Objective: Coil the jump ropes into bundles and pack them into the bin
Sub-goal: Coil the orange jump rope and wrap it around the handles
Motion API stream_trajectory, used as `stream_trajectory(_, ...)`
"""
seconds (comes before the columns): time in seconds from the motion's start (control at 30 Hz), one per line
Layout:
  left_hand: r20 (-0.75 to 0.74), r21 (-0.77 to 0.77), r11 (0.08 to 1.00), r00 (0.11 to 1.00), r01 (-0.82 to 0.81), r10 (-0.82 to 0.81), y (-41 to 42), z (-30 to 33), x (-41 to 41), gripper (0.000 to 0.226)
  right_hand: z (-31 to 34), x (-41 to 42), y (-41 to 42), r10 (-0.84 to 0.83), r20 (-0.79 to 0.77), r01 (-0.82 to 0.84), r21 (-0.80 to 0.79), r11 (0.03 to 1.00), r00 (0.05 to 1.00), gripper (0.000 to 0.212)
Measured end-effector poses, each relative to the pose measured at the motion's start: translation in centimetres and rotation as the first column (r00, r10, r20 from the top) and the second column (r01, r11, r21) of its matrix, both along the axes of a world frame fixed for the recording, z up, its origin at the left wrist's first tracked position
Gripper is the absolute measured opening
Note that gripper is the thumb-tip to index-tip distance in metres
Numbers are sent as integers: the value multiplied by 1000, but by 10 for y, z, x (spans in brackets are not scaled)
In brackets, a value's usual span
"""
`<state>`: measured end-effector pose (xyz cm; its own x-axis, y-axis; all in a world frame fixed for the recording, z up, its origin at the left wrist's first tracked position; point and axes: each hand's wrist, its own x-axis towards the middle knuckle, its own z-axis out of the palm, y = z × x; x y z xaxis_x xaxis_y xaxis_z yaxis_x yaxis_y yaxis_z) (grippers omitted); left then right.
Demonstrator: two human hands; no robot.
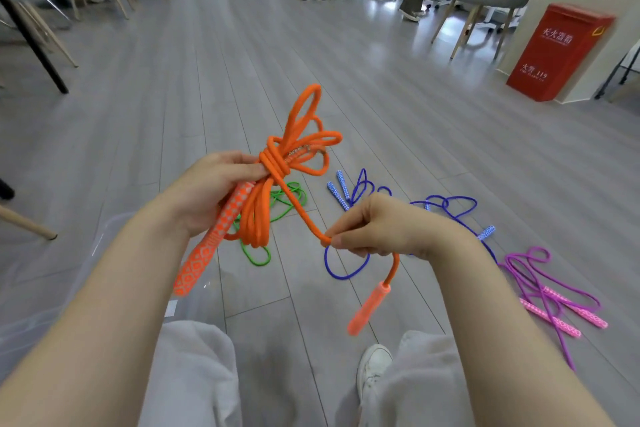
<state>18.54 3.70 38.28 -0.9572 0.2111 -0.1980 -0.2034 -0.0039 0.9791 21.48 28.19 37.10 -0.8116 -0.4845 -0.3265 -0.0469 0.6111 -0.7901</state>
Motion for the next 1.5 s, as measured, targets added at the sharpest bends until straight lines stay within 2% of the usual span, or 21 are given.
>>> stream_trajectory(0.07,31,77,980,982,182,-185,-1,5,6,18,-9,-6,2,-39,12,39,52,998,999,9)
stream_trajectory(0.1,49,67,961,961,268,-271,-2,4,8,24,-14,-9,2,-64,7,63,67,996,998,8)
stream_trajectory(0.13,69,23,940,938,339,-340,1,3,10,26,-18,-11,3,-79,-1,79,79,994,997,9)
stream_trajectory(0.2,104,-95,897,901,431,-422,10,-3,14,24,-24,-15,6,-100,-37,103,92,990,994,24)
stream_trajectory(0.27,119,-156,866,879,475,-461,17,-9,15,20,-25,-17,11,-111,-62,118,119,986,992,24)
stream_trajectory(0.3,125,-170,848,865,502,-486,18,-12,14,19,-26,-19,14,-109,-59,117,136,984,992,39)
stream_trajectory(0.33,133,-179,824,843,538,-521,18,-14,13,20,-23,-20,15,-89,-111,104,136,985,990,27)
stream_trajectory(0.43,175,-240,715,754,657,-634,18,-16,15,18,-22,-21,13,-140,-123,149,65,987,983,8)
stream_trajectory(0.5,211,-340,638,717,691,-664,21,-19,18,17,-22,-22,10,-138,-103,146,82,986,985,12)
stream_trajectory(0.67,249,-738,418,789,530,-561,26,-33,14,15,-17,-25,0,-121,-171,142,116,983,978,14)
stream_trajectory(0.77,230,-848,337,858,408,-460,29,-41,9,16,-11,-21,-10,-90,-223,128,164,978,971,18)
stream_trajectory(0.9,109,-944,254,927,209,-360,32,-45,0,19,-6,-13,-21,-89,-253,133,165,977,963,23)
stream_trajectory(0.97,-10,-960,274,967,63,-255,28,-45,-7,21,-3,-9,-25,-133,-257,161,94,982,957,33)
stream_trajectory(1.03,-166,-928,354,978,-112,-125,22,-46,-16,20,-1,-6,-28,-164,-261,170,-1,985,951,38)
stream_trajectory(1.13,-312,-730,610,945,-306,101,15,-45,-24,17,4,-3,-30,-160,-234,145,-79,986,959,28)
stream_trajectory(1.2,-316,-533,761,921,-370,227,15,-42,-24,20,5,-2,-29,-159,-157,138,-134,981,975,20)
stream_trajectory(1.27,-246,-341,864,922,-371,298,13,-36,-22,28,5,-2,-26,-150,-65,135,-190,972,986,17)
stream_trajectory(1.33,-154,-169,940,950,-295,271,8,-30,-20,26,1,-4,-22,-139,-15,132,-217,967,990,17)
stream_trajectory(1.43,-125,-75,987,983,-143,133,2,-17,-12,5,-9,-12,-12,-164,17,163,-211,964,986,16)
stream_trajectory(1.5,-141,-32,999,990,-8,3,4,-10,-3,12,-14,-18,-3,-144,57,153,-197,968,988,14)
